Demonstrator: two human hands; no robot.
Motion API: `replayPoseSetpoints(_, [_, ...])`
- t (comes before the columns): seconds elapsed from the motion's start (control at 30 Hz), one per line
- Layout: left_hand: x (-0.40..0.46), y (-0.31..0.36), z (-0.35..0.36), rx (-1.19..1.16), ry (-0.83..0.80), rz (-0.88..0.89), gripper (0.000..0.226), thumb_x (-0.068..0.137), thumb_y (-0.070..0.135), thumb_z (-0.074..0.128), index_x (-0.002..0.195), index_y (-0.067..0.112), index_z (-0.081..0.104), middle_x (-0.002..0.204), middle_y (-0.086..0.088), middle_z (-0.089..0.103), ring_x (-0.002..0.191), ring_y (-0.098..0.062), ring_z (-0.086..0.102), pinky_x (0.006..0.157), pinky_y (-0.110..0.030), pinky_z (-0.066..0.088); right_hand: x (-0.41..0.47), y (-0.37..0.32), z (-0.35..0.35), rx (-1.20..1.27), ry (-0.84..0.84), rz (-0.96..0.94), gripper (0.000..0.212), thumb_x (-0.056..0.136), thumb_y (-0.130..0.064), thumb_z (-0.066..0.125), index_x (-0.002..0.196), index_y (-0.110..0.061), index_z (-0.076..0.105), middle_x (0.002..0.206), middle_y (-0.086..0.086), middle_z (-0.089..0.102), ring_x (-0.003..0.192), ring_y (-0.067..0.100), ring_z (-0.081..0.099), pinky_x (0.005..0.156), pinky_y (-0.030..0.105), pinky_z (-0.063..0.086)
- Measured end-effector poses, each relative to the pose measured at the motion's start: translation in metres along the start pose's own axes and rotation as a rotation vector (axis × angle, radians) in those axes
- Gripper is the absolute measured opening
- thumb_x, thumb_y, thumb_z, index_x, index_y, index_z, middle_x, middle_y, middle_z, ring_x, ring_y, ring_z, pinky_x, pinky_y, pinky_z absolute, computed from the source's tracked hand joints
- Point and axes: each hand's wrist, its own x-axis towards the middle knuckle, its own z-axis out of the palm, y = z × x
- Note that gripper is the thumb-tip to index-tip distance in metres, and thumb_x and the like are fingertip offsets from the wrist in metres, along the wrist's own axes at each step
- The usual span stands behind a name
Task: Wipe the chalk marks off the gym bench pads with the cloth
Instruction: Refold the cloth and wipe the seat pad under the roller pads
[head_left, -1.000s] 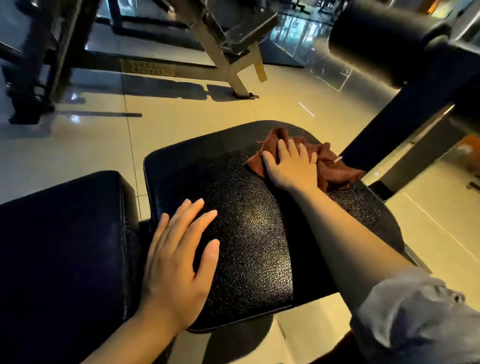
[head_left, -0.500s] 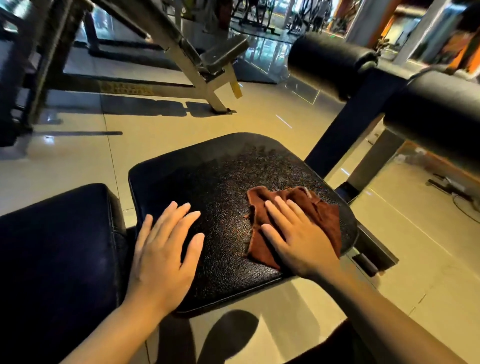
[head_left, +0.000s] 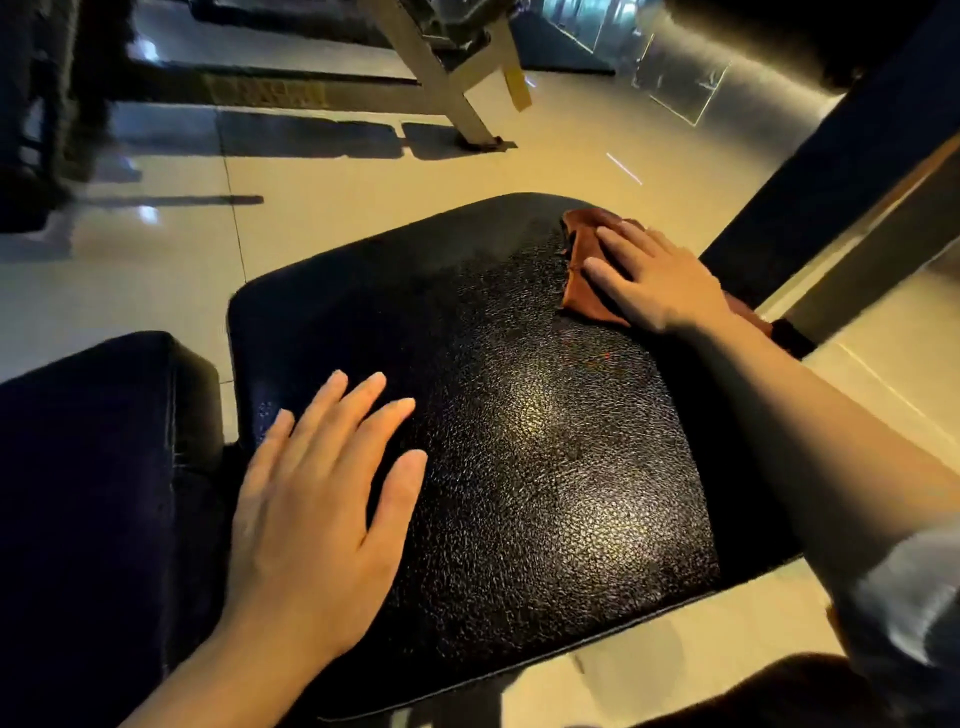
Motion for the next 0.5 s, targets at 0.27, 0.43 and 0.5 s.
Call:
replayPoseSetpoints(0.27, [-0.001,-0.003,-0.001,0.008,0.024,-0.025,0.062,0.093,0.058,0.015,0.137,0.031,0.050,0.151,0.013,0.035,0.144,-0.002,0.013,0.119,-0.035,-0.002,-0.018,-0.014,0.002,-0.055,0.024,0.038,0.066,0.099,-0.060,0.016,0.155,-0.025,0.016,0.164,-0.001,0.009,0.149,0.026,0.010,0.119,0.050,0.010])
replayPoseSetpoints(0.43, [-0.001,-0.002,-0.003,-0.046,0.061,-0.022,0.069,0.091,0.059,0.010,0.136,0.029,0.052,0.150,0.011,0.039,0.144,-0.004,0.017,0.118,-0.034,-0.004,-0.100,-0.039,0.004,0.007,-0.014,-0.008,0.065,0.099,-0.061,0.016,0.155,-0.030,0.009,0.164,-0.003,0.001,0.150,0.022,0.001,0.120,0.047,0.001])
replayPoseSetpoints(0.5, [-0.001,-0.002,-0.003,-0.048,0.055,-0.027,0.072,0.090,0.060,0.008,0.136,0.027,0.053,0.150,0.009,0.040,0.144,-0.007,0.019,0.118,-0.035,-0.004,-0.134,-0.046,0.005,0.041,-0.037,-0.014,0.065,0.099,-0.061,0.016,0.156,-0.032,0.007,0.164,-0.005,-0.002,0.150,0.019,-0.004,0.121,0.045,-0.003])
